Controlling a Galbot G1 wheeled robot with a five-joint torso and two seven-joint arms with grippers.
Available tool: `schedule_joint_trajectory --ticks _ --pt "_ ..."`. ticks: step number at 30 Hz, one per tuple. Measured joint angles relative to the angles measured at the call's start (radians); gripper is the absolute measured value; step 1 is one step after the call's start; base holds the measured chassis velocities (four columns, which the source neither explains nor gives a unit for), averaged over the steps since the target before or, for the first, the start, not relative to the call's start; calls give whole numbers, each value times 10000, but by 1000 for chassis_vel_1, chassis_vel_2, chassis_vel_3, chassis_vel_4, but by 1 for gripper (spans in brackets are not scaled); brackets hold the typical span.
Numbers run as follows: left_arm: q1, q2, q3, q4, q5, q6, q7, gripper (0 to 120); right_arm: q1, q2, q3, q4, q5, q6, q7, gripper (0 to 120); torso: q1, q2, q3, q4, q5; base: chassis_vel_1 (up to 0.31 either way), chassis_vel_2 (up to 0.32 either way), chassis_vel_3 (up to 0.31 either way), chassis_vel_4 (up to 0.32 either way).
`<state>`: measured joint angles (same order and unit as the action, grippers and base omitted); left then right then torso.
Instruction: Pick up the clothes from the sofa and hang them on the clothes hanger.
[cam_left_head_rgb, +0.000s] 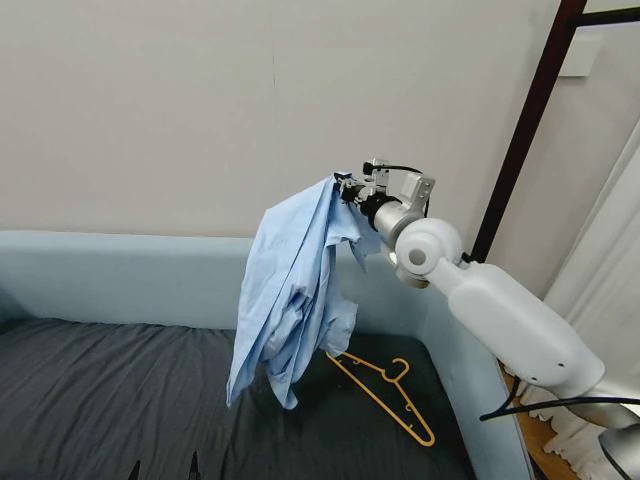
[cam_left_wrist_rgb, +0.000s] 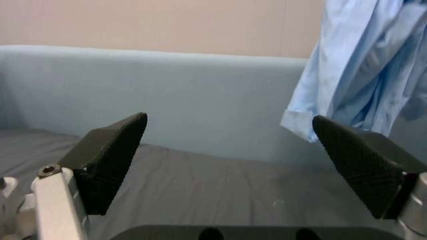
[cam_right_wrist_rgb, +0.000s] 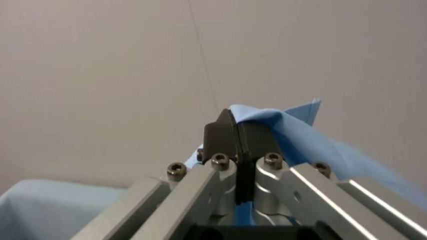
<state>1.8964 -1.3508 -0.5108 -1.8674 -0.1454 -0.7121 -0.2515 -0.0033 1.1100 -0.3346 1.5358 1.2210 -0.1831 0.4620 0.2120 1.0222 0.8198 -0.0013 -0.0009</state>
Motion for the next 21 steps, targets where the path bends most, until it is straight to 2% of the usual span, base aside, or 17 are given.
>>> schedule_joint_trajectory --ticks 4,8,13,14,17,18,21 --pt "12 60 -34 22 -39 -18 0 98 259 356 -71 -186 -562 180 311 0 0 0 -2 3 -2 0 0 0 0" --pt "3 69 -45 65 -59 -47 1 98 -14 173 -70 453 -568 54 574 0 0 2 -3 2 -4 0 0 0 0" --pt "-31 -10 50 366 -29 -170 46 97 -2094 -590 210 2569 -586 -63 1501 0 -1 2 -4 -5 1 0 0 0 0" --pt "-31 -10 50 366 -29 -170 46 97 -2094 -590 210 2569 -586 -63 1501 0 -1 2 -4 -5 1 0 0 0 0" --pt "-44 -111 140 483 57 -186 78 97 -3847 -812 558 3555 -737 -30 1845 0 -1 2 -3 4 2 0 0 0 0" --pt "-44 -111 140 483 57 -186 78 97 -3847 -812 558 3555 -737 -30 1845 0 -1 2 -3 4 2 0 0 0 0" --pt "-74 -172 168 558 88 -185 116 97 -6519 -1272 1349 4423 -1427 53 1753 0 -1 1 -3 1 4 0 0 0 0"
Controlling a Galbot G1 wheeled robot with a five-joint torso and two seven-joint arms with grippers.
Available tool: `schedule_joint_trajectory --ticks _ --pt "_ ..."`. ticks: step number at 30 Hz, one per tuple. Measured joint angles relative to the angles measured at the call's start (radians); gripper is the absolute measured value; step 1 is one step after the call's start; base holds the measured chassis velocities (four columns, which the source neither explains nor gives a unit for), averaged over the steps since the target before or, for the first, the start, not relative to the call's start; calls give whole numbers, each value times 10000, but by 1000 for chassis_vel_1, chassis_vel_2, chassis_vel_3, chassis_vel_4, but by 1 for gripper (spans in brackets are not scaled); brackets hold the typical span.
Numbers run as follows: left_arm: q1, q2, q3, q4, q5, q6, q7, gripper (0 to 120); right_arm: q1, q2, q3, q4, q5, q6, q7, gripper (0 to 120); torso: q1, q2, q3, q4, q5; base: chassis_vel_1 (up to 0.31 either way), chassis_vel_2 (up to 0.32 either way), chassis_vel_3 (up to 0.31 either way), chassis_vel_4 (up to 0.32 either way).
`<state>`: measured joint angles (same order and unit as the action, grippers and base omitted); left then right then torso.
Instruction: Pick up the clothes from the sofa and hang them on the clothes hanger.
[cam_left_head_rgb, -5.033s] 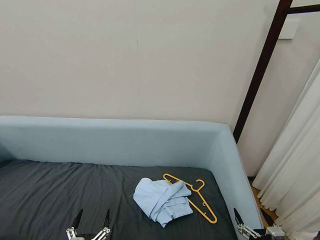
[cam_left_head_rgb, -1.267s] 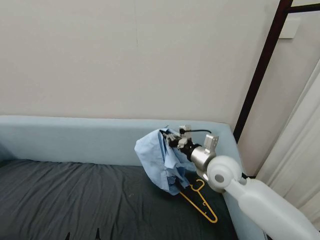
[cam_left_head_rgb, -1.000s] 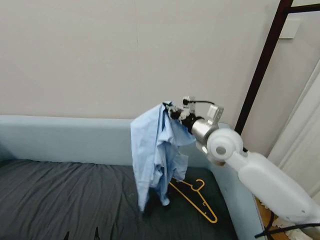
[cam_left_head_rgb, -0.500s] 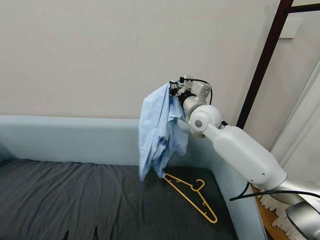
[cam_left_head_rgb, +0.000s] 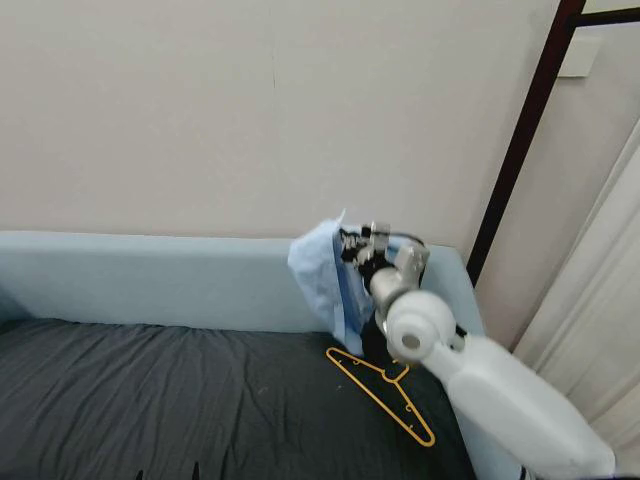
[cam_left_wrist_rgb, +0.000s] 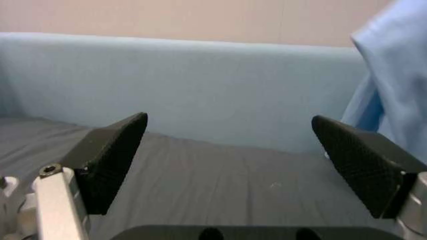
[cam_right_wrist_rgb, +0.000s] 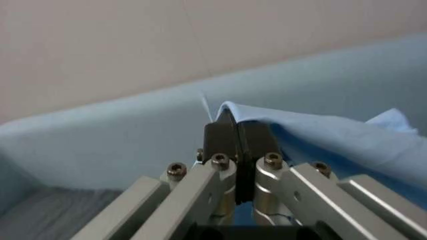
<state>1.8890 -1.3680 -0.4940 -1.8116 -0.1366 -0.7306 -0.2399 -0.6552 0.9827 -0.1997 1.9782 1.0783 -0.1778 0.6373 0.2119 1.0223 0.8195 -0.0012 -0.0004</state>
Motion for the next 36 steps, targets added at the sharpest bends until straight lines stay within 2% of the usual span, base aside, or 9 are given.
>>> schedule_joint_trajectory --ticks 2,3,7,13,20,27,32,35,36 --pt "-42 -22 3 67 7 -1 16 97 -1765 -407 425 630 -291 9 -182 0 0 1 0 -5 -2 0 0 0 0" --pt "-42 -22 3 67 7 -1 16 97 -1765 -407 425 630 -291 9 -182 0 0 1 0 -5 -2 0 0 0 0" --pt "-132 -129 78 189 55 2 90 97 -5060 -952 835 1318 -1135 112 -871 0 -2 2 -2 -3 -3 0 0 0 0" --pt "-150 -147 95 215 107 20 131 97 -6792 -1015 -116 1299 -2213 118 -1286 0 -2 2 -2 0 -3 0 0 0 0" --pt "-107 -16 11 216 69 -56 122 97 -7396 -1165 -1142 1103 -2625 -360 -1481 0 -2 2 0 0 -4 0 0 0 0" --pt "-123 -30 31 237 58 -78 112 97 -7265 -1126 -1031 262 -3599 -459 -1813 0 -1 2 1 -2 -3 0 0 0 0" --pt "-190 19 33 357 51 -85 69 97 -7250 -1591 -694 713 -3653 -455 -1897 17 0 0 1 0 -4 0 0 0 0" --pt "-293 66 35 410 9 -74 42 97 -7299 -1967 -171 1044 -3508 -454 -1951 32 -1 0 1 -2 -4 0 0 0 0" --pt "-293 66 35 410 9 -74 42 97 -7299 -1967 -171 1044 -3508 -454 -1951 32 -1 0 1 -2 -4 0 0 0 0"
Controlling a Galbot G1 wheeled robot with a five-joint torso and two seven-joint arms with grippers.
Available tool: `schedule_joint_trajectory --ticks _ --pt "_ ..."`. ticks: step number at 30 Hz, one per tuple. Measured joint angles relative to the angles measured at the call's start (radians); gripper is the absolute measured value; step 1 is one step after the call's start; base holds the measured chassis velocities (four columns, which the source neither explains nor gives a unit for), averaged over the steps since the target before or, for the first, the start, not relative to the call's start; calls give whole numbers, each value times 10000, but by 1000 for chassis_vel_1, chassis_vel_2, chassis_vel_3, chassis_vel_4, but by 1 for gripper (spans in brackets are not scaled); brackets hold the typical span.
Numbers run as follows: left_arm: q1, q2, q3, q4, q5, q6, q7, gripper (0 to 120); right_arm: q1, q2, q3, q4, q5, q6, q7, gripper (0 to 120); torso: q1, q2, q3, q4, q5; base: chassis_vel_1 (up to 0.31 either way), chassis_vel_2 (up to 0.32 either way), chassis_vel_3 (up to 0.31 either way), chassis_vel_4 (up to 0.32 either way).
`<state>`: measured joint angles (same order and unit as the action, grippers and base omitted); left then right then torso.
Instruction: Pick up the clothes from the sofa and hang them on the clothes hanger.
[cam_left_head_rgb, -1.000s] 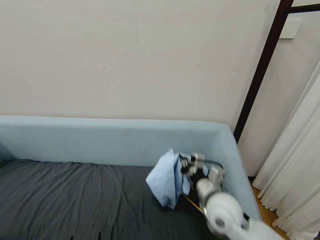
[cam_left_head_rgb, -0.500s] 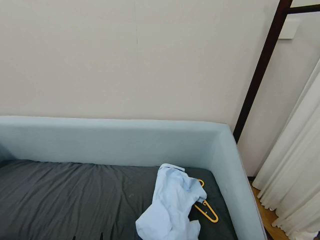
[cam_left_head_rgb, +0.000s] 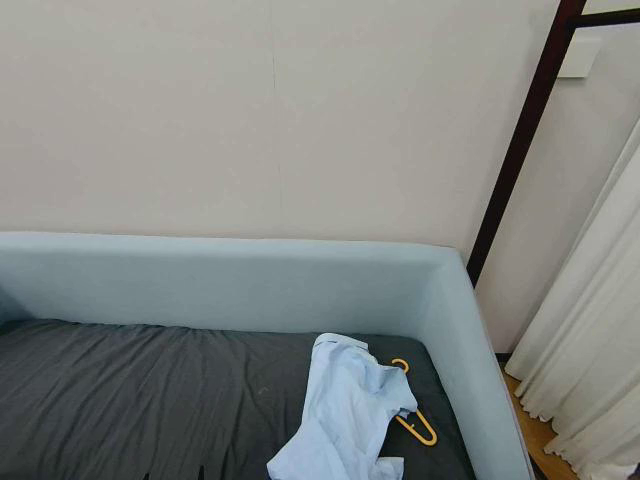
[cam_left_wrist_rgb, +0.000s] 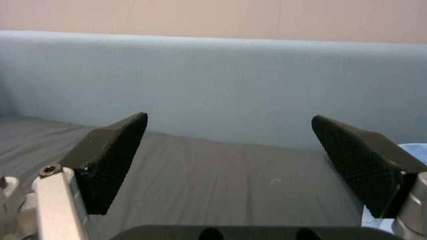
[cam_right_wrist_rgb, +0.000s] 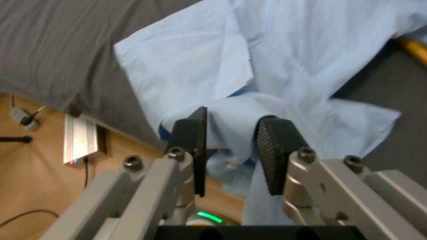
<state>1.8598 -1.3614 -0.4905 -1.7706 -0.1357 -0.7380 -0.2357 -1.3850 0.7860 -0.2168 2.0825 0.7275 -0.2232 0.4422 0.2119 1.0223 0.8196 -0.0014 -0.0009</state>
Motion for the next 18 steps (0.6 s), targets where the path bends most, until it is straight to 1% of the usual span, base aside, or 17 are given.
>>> schedule_joint_trajectory --ticks 1,4,5,6,9,10,14,16,17,18 --pt "-12 5 7 4 -6 11 -1 97 5 -39 133 32 49 2 -2 35 1 0 0 0 1 0 0 0 0" --pt "-31 28 34 22 -13 30 -5 97 1 -292 604 411 361 -47 -1 50 1 0 1 2 1 0 0 0 0" --pt "-31 28 34 22 -13 30 -5 97 1 -292 604 411 361 -47 -1 50 1 0 1 2 1 0 0 0 0" --pt "-32 40 36 22 -14 32 -6 97 -52 -392 680 597 413 -75 -1 53 1 0 1 2 0 0 0 0 0" --pt "-30 101 17 24 -32 37 -25 97 -393 -719 860 1078 284 -143 59 68 1 -1 0 1 1 0 0 0 0" --pt "-30 101 17 24 -32 37 -25 97 -393 -719 860 1078 284 -143 59 68 1 -1 0 1 1 0 0 0 0" --pt "-81 141 -3 26 -79 44 -42 97 -1055 -1029 1461 1647 180 -223 72 87 1 0 0 0 1 0 0 0 0" --pt "-90 141 -2 31 -82 44 -43 97 -1100 -1057 1532 1709 193 -224 72 88 1 0 0 0 1 0 0 0 0" --pt "-108 139 5 40 -85 45 -43 97 -1183 -1131 1726 1873 289 -225 71 94 1 0 0 -1 1 0 0 0 0" --pt "-123 134 19 47 -86 46 -43 97 -1218 -1209 1924 2044 469 -238 82 98 1 0 0 0 1 0 0 0 0"
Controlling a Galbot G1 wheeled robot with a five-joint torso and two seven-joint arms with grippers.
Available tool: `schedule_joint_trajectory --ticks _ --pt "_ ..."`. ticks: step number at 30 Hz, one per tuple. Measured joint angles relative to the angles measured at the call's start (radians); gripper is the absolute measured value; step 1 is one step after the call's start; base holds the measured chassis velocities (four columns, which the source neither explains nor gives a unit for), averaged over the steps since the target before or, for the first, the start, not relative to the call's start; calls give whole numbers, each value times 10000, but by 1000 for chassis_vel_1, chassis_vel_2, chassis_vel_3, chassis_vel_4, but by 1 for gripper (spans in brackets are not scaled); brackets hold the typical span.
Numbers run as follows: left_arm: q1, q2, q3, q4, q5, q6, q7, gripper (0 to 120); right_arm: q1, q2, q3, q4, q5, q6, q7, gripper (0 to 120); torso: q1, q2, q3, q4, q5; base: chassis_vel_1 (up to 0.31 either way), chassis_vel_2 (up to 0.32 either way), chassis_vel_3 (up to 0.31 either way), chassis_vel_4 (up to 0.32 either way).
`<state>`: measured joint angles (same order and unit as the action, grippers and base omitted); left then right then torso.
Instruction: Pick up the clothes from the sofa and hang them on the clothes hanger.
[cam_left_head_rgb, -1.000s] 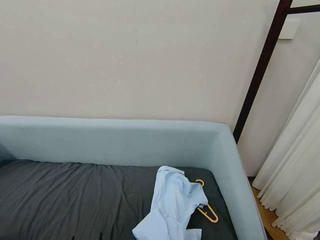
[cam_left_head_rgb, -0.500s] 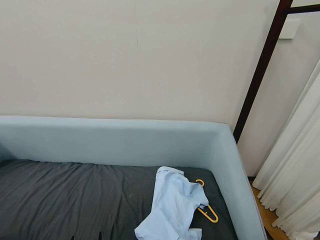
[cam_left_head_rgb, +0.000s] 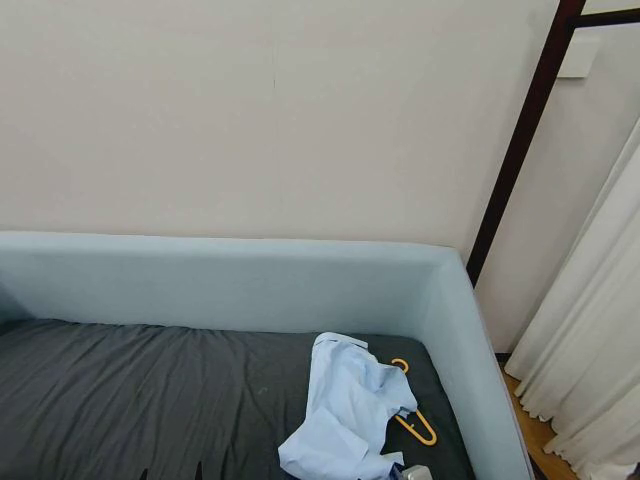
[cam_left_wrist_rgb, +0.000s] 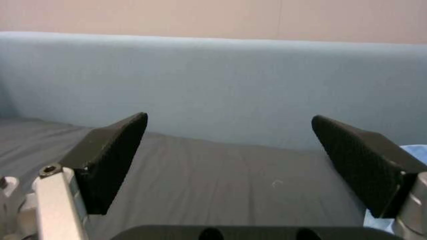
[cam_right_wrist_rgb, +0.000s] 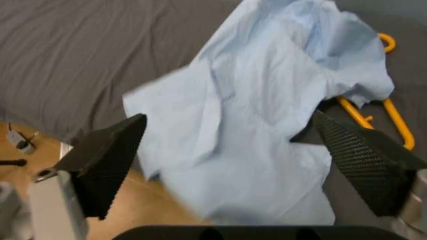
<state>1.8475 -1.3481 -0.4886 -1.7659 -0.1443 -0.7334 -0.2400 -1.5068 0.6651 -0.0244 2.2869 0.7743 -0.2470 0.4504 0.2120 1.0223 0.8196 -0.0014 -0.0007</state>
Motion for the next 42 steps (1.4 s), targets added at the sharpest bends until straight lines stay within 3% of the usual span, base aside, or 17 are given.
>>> schedule_joint_trajectory --ticks 8,10,11,12,14,17,20,30,37,41,42 --pt "-17 79 23 27 -15 0 0 97 621 3 792 5 1694 -366 164 100 0 1 0 -1 -3 0 0 0 0" --pt "20 111 19 27 -17 -4 -1 97 1319 397 1249 -695 3744 -1178 201 100 0 0 0 0 0 0 0 0 0" --pt "20 111 19 27 -17 -4 -1 97 1319 397 1249 -695 3744 -1178 201 100 0 0 0 0 0 0 0 0 0" --pt "56 116 8 24 -16 -5 -1 97 1844 705 1454 -1404 4800 -1683 46 100 1 0 1 2 -2 0 0 0 0" --pt "111 114 -20 10 -11 -8 -3 97 2503 1170 1494 -2478 5270 -1921 -359 100 0 0 1 2 -1 0 0 0 0" --pt "159 80 -28 -7 3 -8 0 97 3220 1823 1394 -3643 5334 -1937 -475 100 1 0 0 0 1 0 0 0 0" --pt "221 14 -17 -18 47 -8 30 97 4397 2948 1139 -5815 5279 -1904 -629 100 1 -1 1 1 1 0 0 0 0" --pt "306 -203 -70 -46 114 47 60 97 5762 4926 1416 -8772 4891 -2247 -243 100 1 -1 1 0 -1 0 0 0 0" --pt "294 -364 -64 -21 160 47 59 97 6091 5157 1533 -9581 4514 -2078 -313 98 1 -2 1 0 -3 0 0 0 0" --pt "307 -450 -74 -58 190 48 60 97 6152 5188 1493 -9735 4403 -1964 -348 79 1 -1 0 0 -2 0 0 0 0" --pt "307 -450 -74 -58 190 48 60 97 6152 5188 1493 -9735 4403 -1964 -348 79 1 -1 0 0 -2 0 0 0 0"
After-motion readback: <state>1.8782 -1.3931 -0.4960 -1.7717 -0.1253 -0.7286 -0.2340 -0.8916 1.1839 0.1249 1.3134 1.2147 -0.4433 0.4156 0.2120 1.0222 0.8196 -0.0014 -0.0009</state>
